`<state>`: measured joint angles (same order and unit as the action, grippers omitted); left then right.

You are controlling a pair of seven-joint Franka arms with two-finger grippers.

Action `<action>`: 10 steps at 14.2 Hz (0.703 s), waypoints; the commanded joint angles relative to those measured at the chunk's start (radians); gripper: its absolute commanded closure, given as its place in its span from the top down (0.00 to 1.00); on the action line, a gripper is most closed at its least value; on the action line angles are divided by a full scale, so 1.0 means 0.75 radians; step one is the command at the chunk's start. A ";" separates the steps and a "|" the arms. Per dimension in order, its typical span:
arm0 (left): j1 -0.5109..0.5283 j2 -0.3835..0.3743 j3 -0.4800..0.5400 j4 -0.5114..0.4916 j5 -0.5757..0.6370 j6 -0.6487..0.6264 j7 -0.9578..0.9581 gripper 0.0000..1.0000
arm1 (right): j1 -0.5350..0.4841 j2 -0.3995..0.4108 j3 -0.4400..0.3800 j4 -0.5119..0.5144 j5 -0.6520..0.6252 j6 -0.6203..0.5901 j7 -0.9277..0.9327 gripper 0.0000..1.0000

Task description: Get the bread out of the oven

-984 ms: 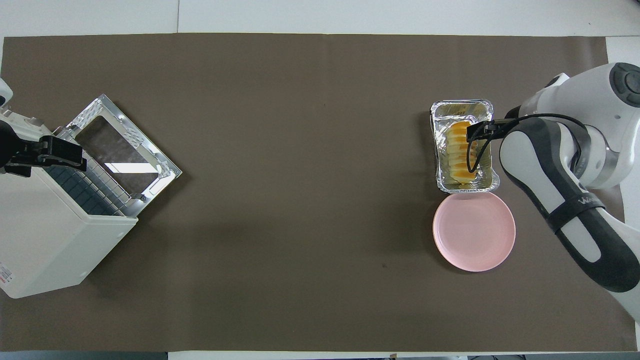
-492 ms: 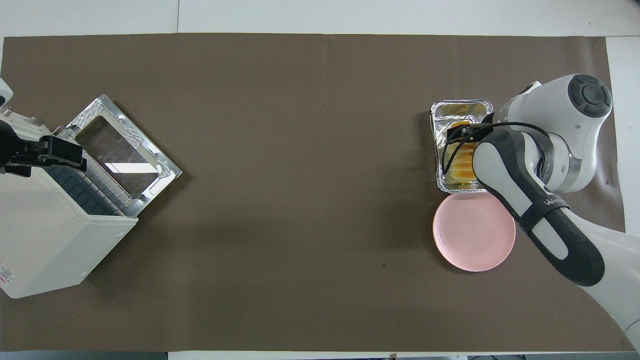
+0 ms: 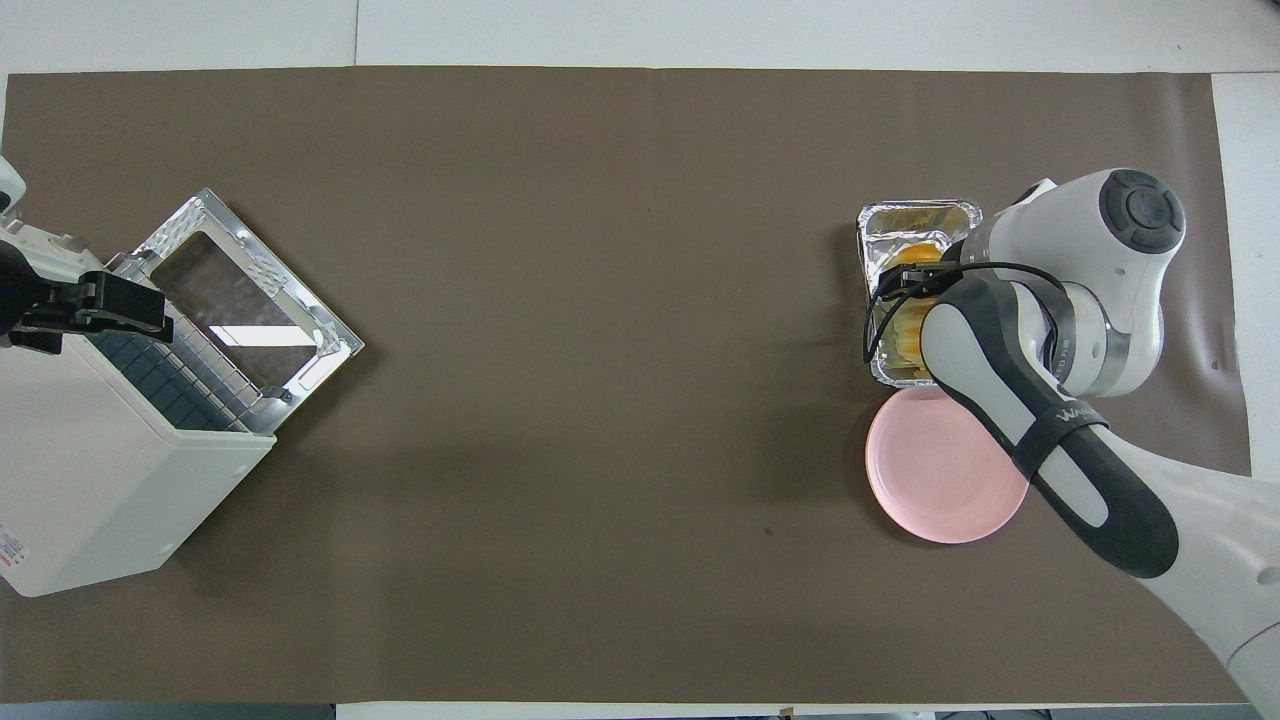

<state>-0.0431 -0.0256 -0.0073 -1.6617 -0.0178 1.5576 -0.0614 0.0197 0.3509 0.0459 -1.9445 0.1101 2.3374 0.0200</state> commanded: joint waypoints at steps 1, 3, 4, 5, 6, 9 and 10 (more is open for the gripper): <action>0.008 -0.031 -0.001 -0.022 -0.009 0.007 0.004 1.00 | -0.006 -0.014 0.006 -0.027 -0.022 0.025 0.020 0.08; 0.008 -0.031 -0.001 -0.022 -0.009 0.007 0.004 1.00 | -0.008 -0.016 0.006 -0.019 -0.024 0.009 0.018 0.00; 0.008 -0.031 -0.001 -0.022 -0.009 0.007 0.004 1.00 | -0.008 -0.020 0.004 -0.015 -0.026 -0.003 0.008 0.00; 0.008 -0.031 -0.001 -0.022 -0.009 0.007 0.004 1.00 | -0.016 -0.028 0.002 -0.007 -0.038 -0.032 -0.018 0.00; 0.008 -0.031 -0.001 -0.022 -0.009 0.007 0.004 1.00 | -0.026 -0.036 0.002 0.013 -0.051 -0.077 -0.043 0.00; 0.008 -0.031 -0.001 -0.022 -0.009 0.007 0.004 1.00 | -0.032 -0.095 -0.008 0.097 -0.053 -0.271 -0.074 0.00; 0.008 -0.031 -0.001 -0.024 -0.009 0.007 0.004 1.00 | -0.034 -0.140 -0.006 0.101 -0.053 -0.336 -0.074 0.00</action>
<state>-0.0431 -0.0256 -0.0073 -1.6617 -0.0178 1.5576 -0.0614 0.0047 0.3086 0.0362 -1.8832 0.0817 2.1752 -0.0173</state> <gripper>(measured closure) 0.000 0.885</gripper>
